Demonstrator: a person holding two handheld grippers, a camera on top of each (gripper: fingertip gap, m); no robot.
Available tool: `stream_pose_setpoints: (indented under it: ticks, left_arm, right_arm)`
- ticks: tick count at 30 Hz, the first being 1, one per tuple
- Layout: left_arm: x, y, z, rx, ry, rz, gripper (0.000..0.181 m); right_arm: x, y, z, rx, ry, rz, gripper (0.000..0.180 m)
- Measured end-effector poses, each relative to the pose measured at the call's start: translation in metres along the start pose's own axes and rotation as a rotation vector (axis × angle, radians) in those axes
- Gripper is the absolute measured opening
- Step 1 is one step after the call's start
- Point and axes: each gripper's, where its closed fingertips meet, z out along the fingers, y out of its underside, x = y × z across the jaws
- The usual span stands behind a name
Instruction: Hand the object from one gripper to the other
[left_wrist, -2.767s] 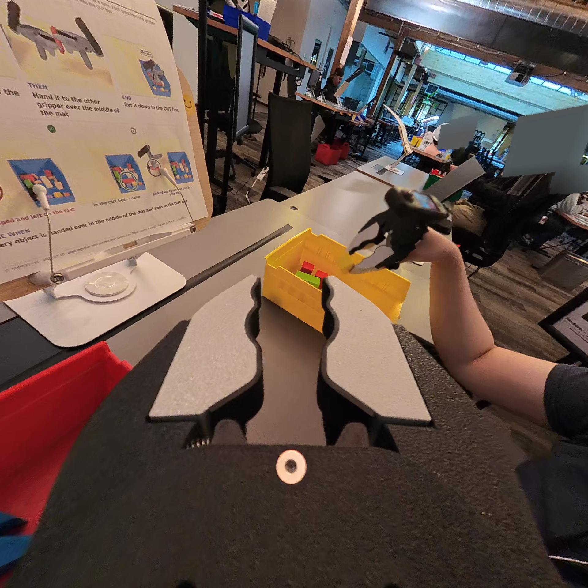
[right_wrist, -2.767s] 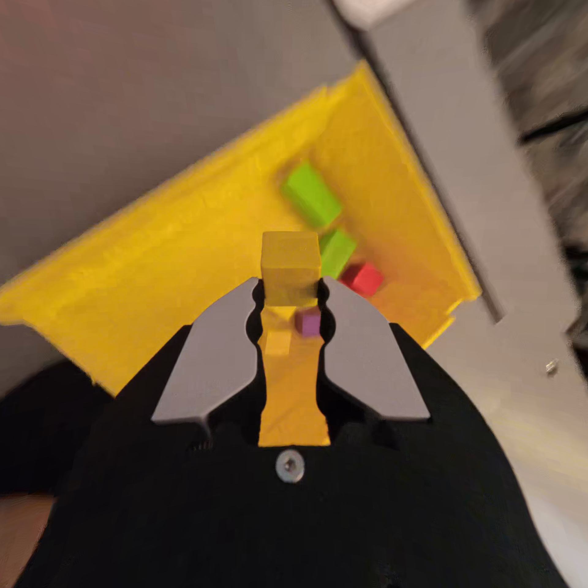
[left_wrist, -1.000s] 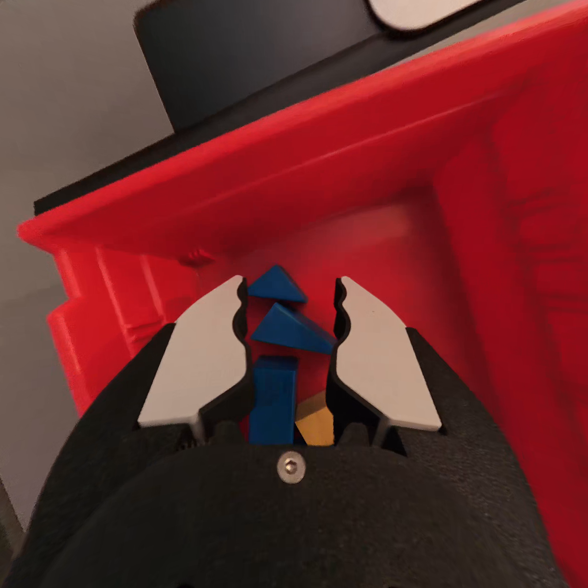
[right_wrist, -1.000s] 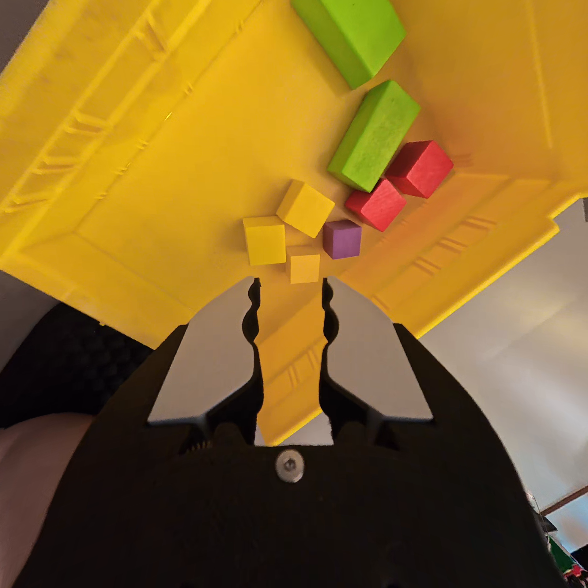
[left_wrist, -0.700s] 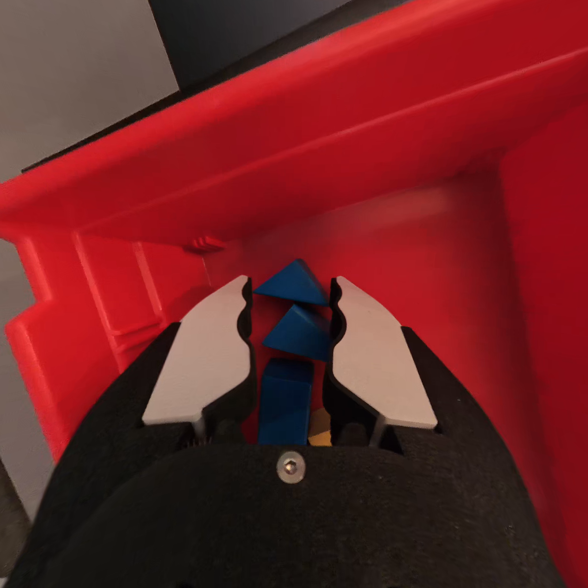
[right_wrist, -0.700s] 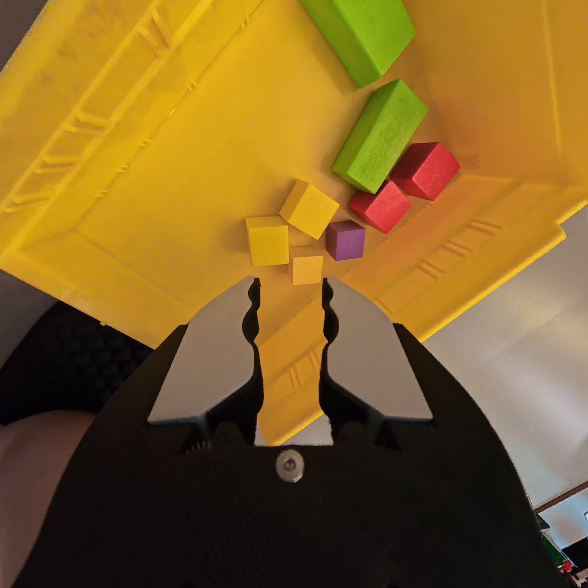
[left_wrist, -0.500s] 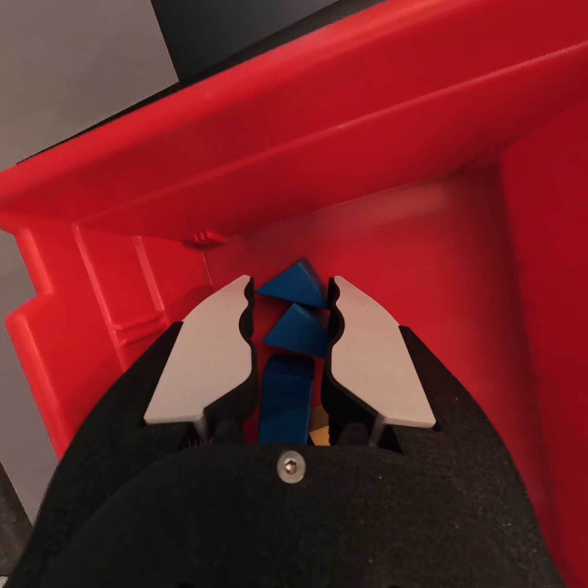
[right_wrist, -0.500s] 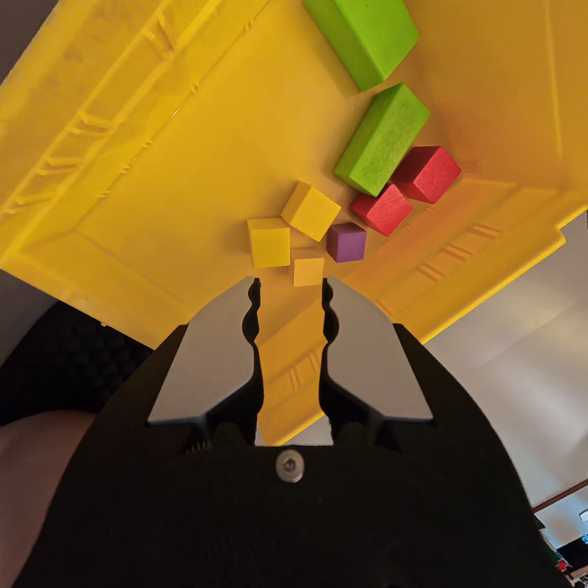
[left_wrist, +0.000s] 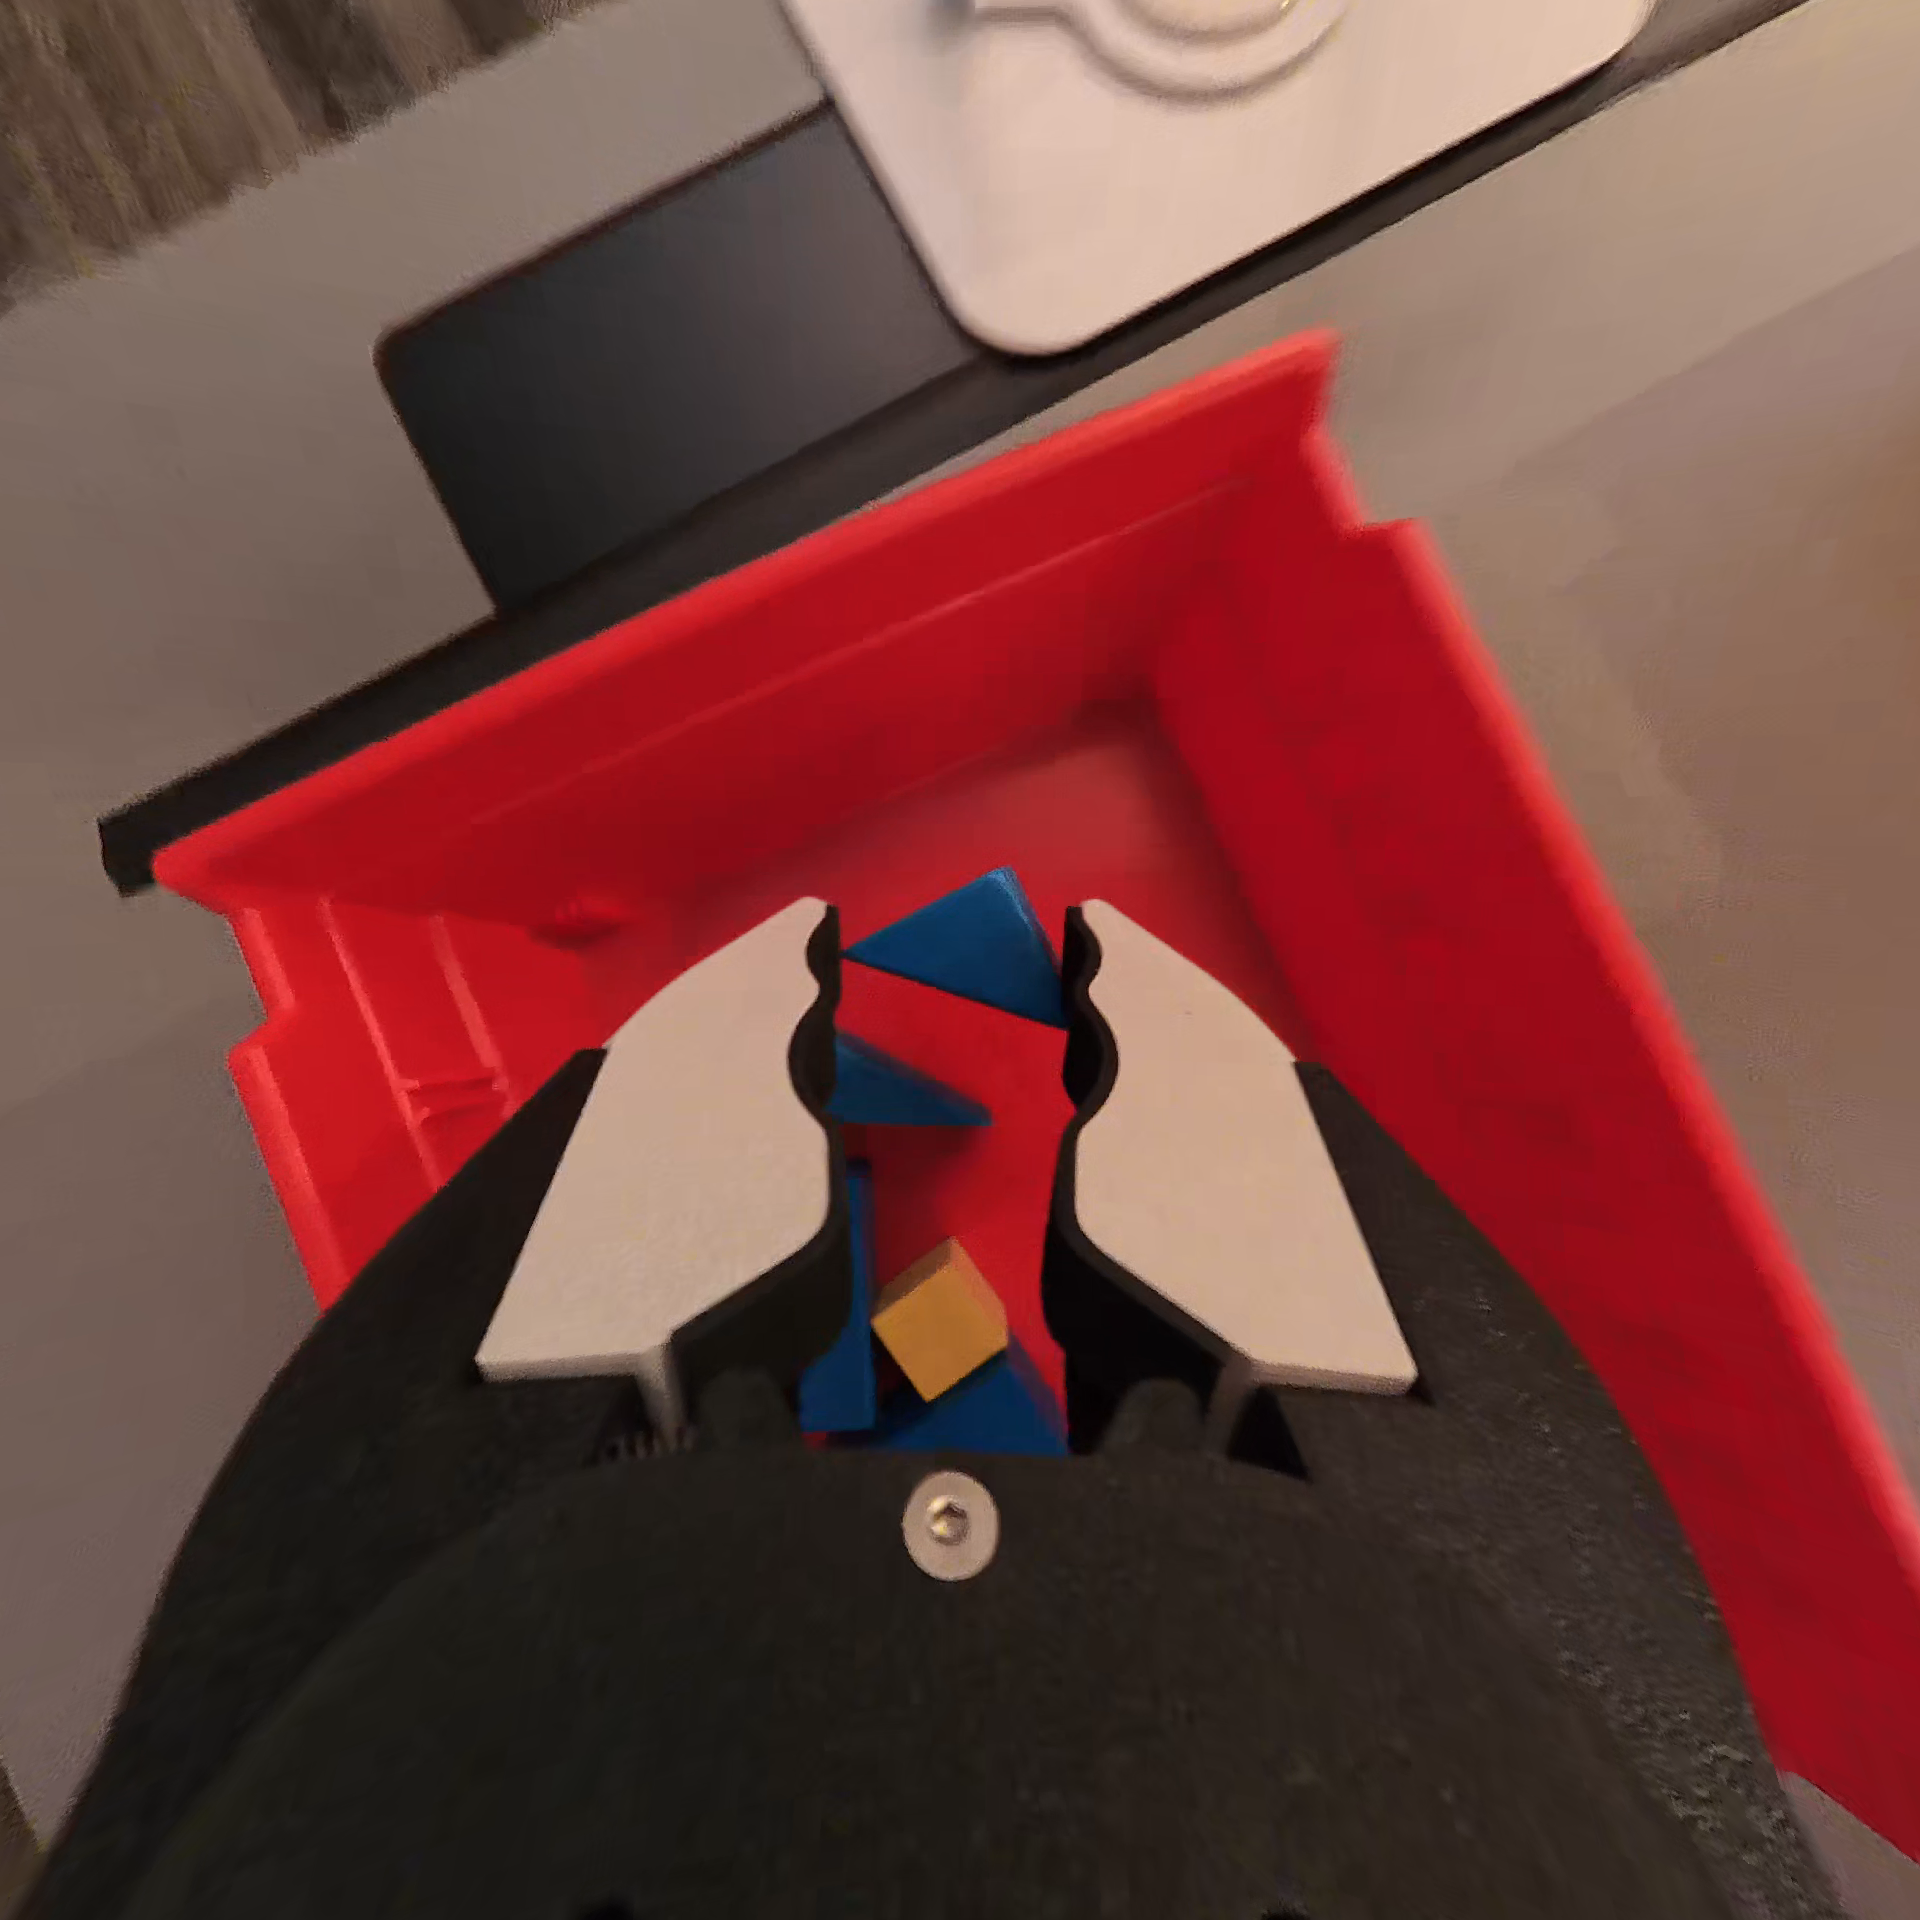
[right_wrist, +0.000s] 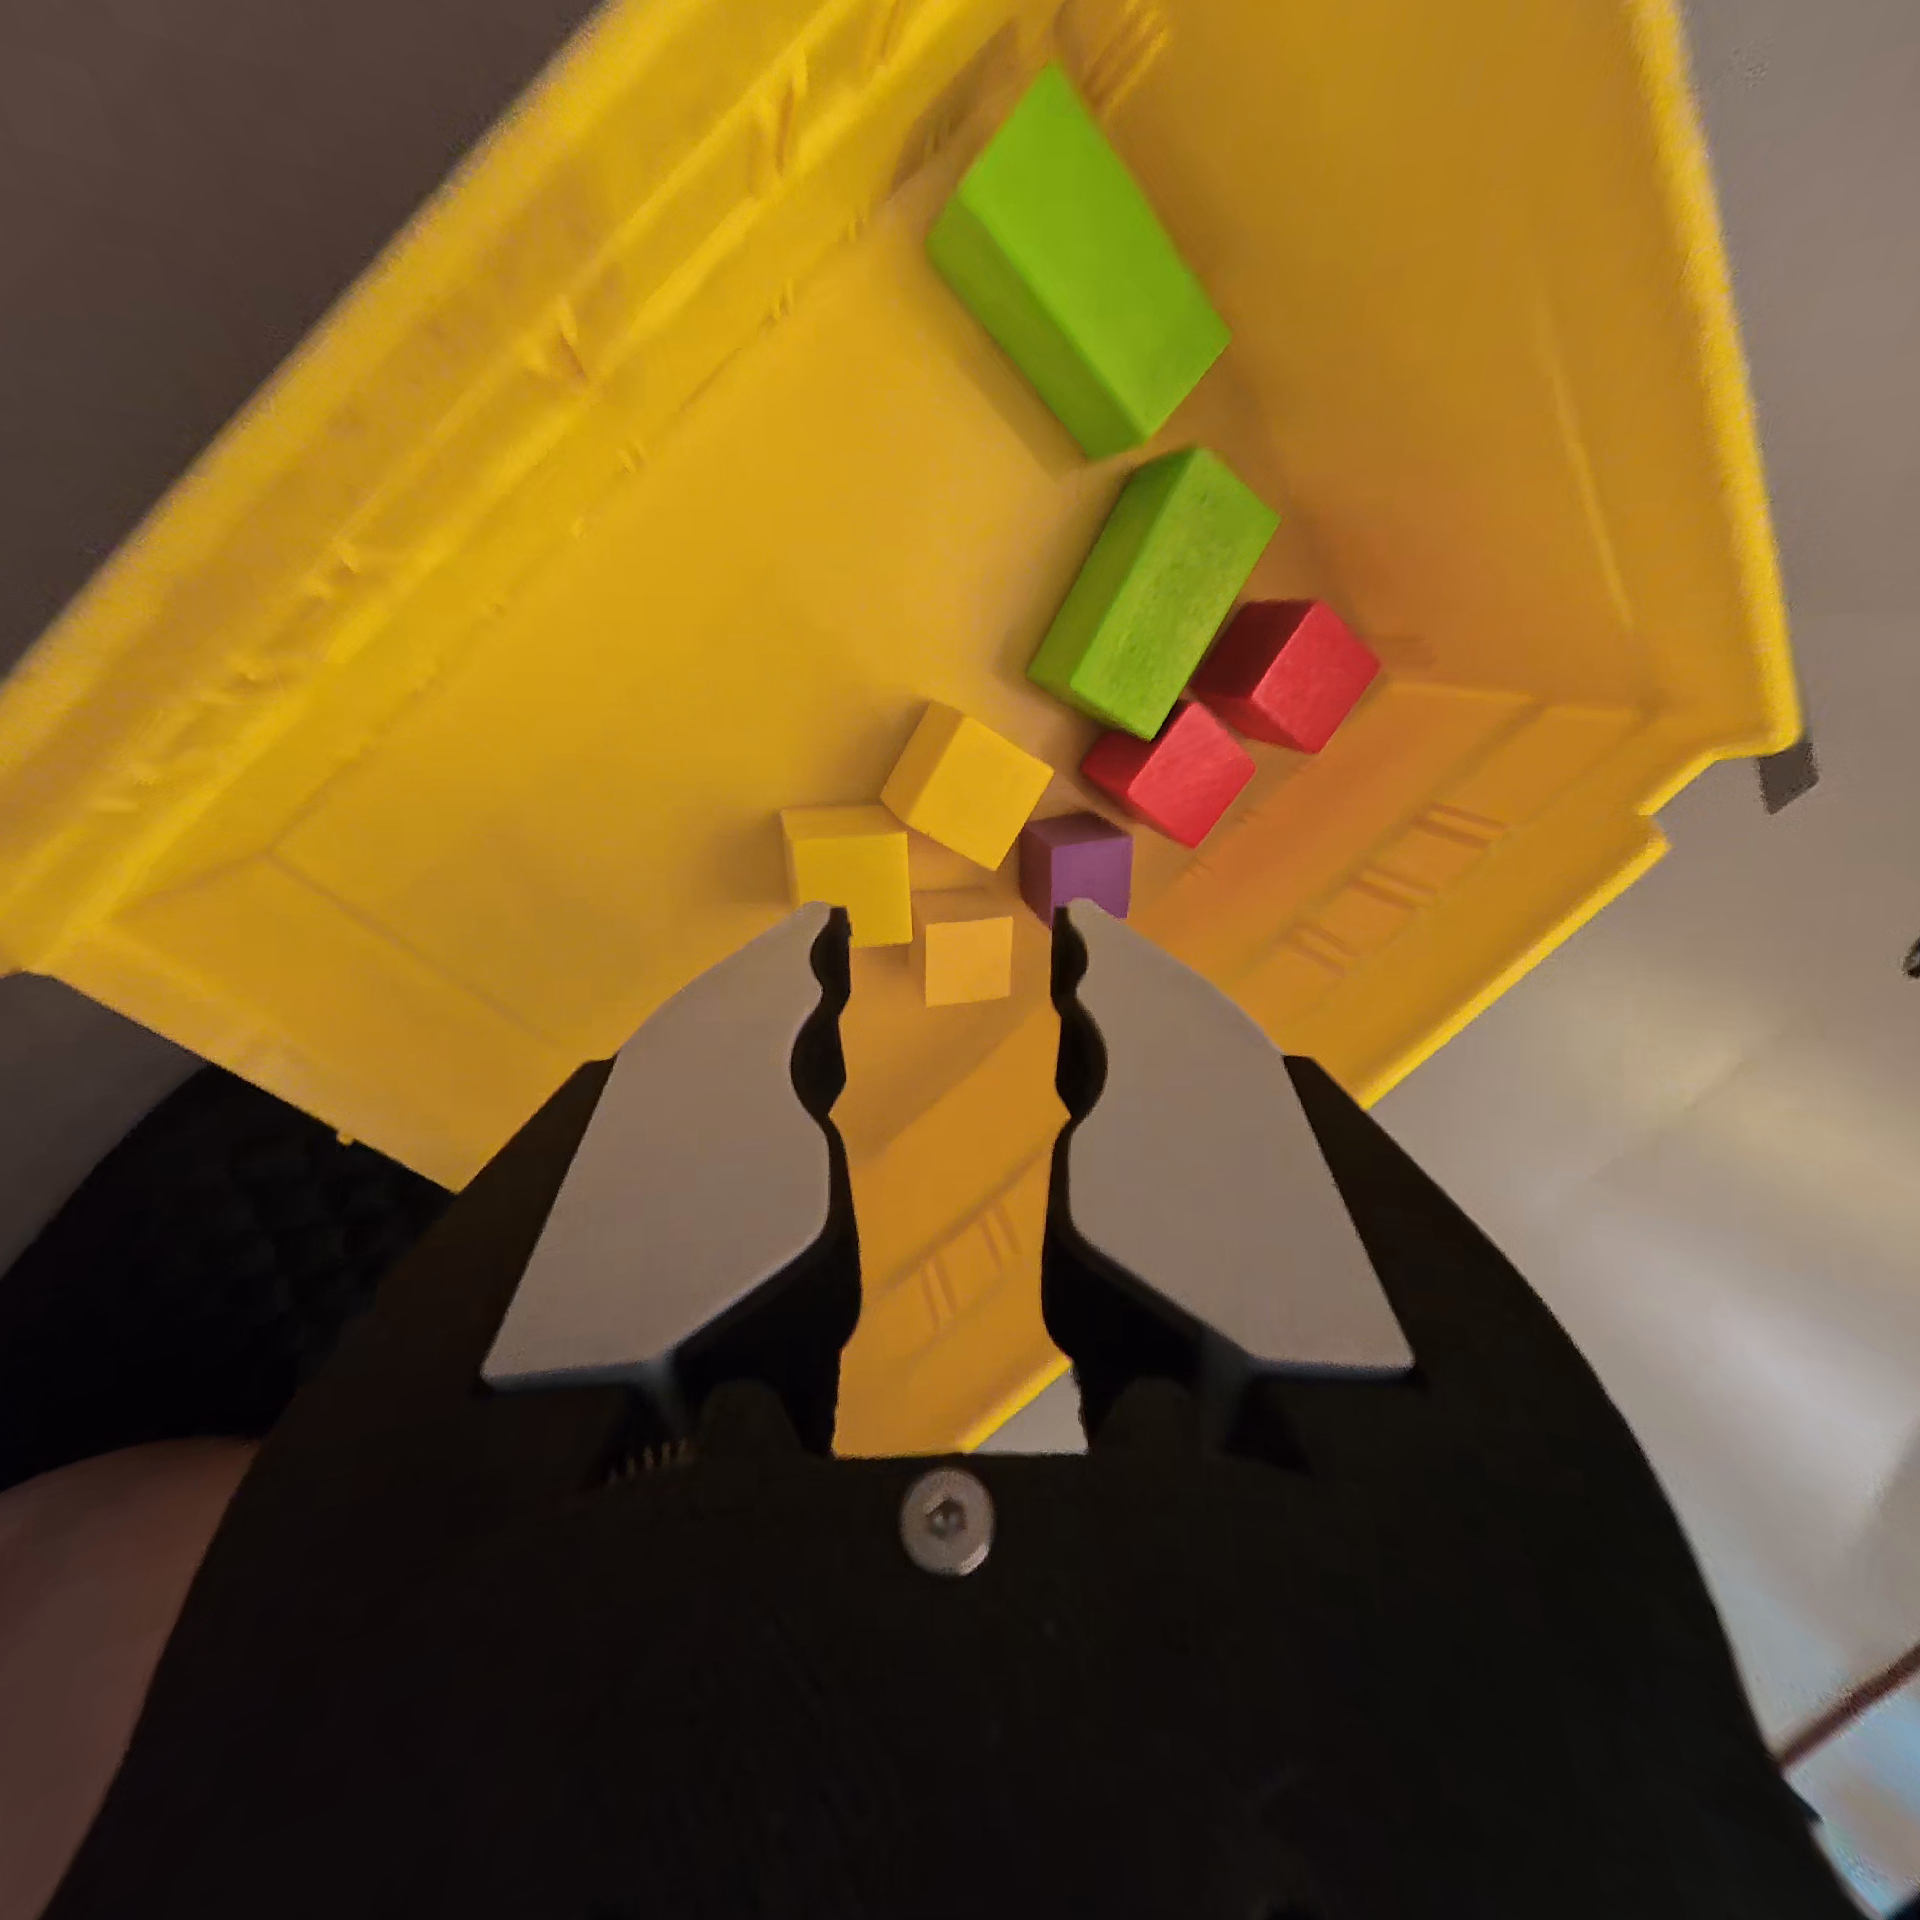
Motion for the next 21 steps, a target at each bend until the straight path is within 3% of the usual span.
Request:
stream_pose_setpoints:
  ticks: [4,7,12,16,21]
  left_arm:
    - [0.040,-0.036,-0.042,0.163,0.057,0.098,0.040]
    - [0.078,-0.058,-0.075,0.276,0.064,0.205,0.040]
    - [0.154,-0.074,-0.107,0.383,0.086,0.404,0.040]
    - [0.202,-0.071,-0.111,0.397,0.083,0.555,0.040]
    - [0.241,-0.064,-0.107,0.392,0.103,0.664,0.040]
  right_arm:
    - [0.010,-0.036,-0.026,0.216,0.058,0.063,0.039]
    - [0.005,-0.080,-0.059,0.480,0.007,0.162,0.043]
    - [-0.062,-0.159,-0.124,0.947,-0.514,0.271,0.047]
    - [-0.100,-0.184,-0.130,0.990,-0.883,0.346,0.048]
    - [-0.125,-0.197,-0.113,0.912,-1.020,0.378,0.054]
